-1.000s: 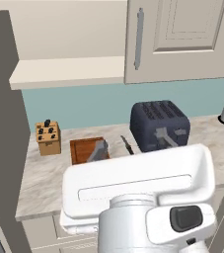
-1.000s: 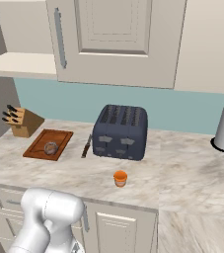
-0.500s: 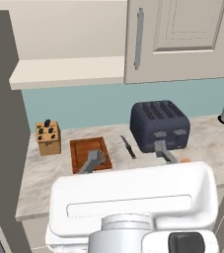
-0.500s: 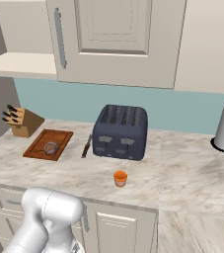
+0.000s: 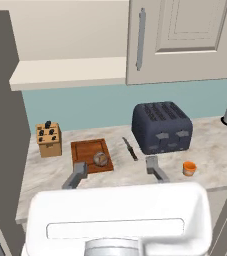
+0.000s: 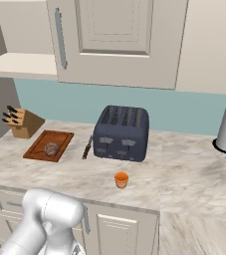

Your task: Pick the bread, place it on the cutting board, pick the jam, place it on the counter, and close the cabinet.

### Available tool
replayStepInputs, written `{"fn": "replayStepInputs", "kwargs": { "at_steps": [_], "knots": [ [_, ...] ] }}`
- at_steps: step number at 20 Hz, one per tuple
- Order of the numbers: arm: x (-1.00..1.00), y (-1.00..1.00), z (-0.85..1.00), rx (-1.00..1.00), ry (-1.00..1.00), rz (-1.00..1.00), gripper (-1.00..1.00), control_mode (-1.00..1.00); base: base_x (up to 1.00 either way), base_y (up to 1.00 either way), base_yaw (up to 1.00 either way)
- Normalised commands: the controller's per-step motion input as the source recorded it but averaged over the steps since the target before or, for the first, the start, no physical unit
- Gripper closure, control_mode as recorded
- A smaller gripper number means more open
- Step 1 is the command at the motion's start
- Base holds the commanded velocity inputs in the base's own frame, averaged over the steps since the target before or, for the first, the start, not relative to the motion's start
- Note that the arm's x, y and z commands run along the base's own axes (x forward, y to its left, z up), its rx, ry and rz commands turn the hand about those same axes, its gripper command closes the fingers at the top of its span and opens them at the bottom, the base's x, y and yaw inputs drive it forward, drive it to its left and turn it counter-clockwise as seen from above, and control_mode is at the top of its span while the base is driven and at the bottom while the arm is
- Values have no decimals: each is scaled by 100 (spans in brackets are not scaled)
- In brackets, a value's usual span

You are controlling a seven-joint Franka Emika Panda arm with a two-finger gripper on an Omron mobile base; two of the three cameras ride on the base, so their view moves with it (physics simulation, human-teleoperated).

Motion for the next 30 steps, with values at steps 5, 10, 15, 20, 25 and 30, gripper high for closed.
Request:
{"fn": "replayStepInputs", "kwargs": {
  "at_steps": [5,10,15,20,25,30],
  "knots": [
    [-1,19,-5,1,0,4,-100,-100,0,0,0],
    [0,21,-6,0,0,5,-100,-100,0,0,0],
    [0,19,-8,0,0,7,-100,-100,0,0,0],
    [0,19,-21,0,0,10,-100,-100,0,0,0],
    [0,20,-13,0,1,10,-100,-100,0,0,0],
    [0,26,-5,0,3,9,-100,-100,0,0,0]
  ]
}}
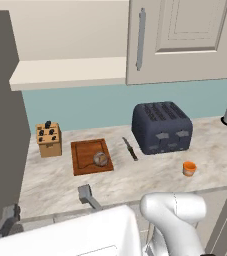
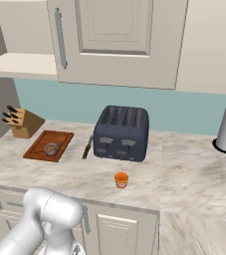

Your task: Pick the bread, place it on the cutting board, pick the jam, place it on the counter, and close the cabinet.

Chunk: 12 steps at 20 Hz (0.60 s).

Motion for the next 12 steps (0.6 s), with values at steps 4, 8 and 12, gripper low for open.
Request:
{"fn": "replayStepInputs", "kwargs": {
  "at_steps": [4,8,12],
  "knots": [
    [0,27,-1,0,4,7,-100,-100,0,0,0],
    [0,28,-3,0,4,6,-100,-100,0,0,0],
    [0,21,-6,0,1,5,-100,-100,0,0,0]
  ]
}}
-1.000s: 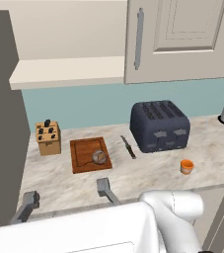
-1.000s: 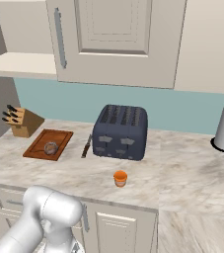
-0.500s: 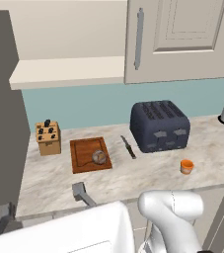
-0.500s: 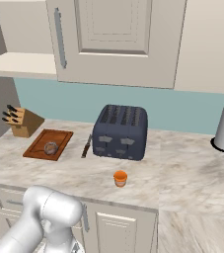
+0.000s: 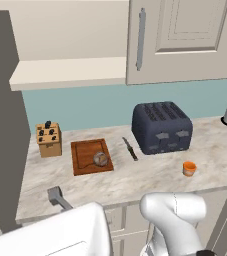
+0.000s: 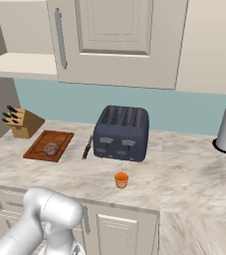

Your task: Pick the bread, place it on the cutting board, pick the jam, place it on the counter, and close the cabinet.

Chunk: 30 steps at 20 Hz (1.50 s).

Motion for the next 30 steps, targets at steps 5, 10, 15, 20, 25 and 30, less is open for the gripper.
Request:
{"fn": "replayStepInputs", "kwargs": {
  "at_steps": [5,10,15,20,25,30],
  "knots": [
    [0,21,-4,0,0,3,-100,-100,0,0,0],
    [0,18,-3,0,0,2,-100,-100,0,0,0],
    [0,12,-3,0,0,1,-100,-100,0,0,0],
    [0,12,-6,0,0,0,-100,-100,0,0,0],
    [0,16,-7,0,0,0,-100,-100,0,0,0],
    [0,15,-3,0,0,0,-100,-100,0,0,0]
  ]
}}
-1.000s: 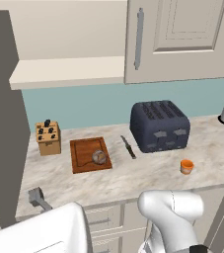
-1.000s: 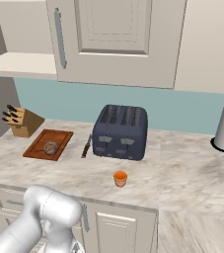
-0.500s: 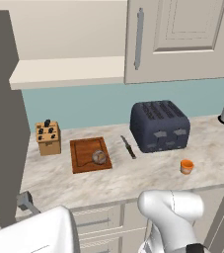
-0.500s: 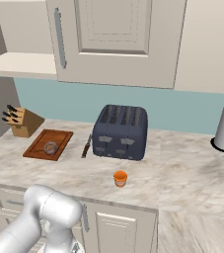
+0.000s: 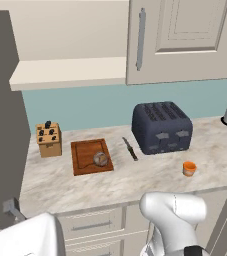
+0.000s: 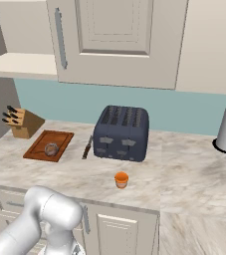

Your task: Pick the bread, place it on the cutting board, pick the jam, place it on the counter, and close the cabinet.

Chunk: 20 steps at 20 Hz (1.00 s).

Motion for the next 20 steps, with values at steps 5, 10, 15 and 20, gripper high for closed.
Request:
{"fn": "replayStepInputs", "kwargs": {
  "at_steps": [5,10,15,20],
  "knots": [
    [0,2,0,0,0,0,-100,-100,0,0,0],
    [0,4,-3,0,0,0,-100,-100,0,0,0],
    [0,10,-9,0,0,0,-100,-100,0,0,0],
    [6,7,-12,0,0,0,-100,-100,0,0,0]
  ]
}}
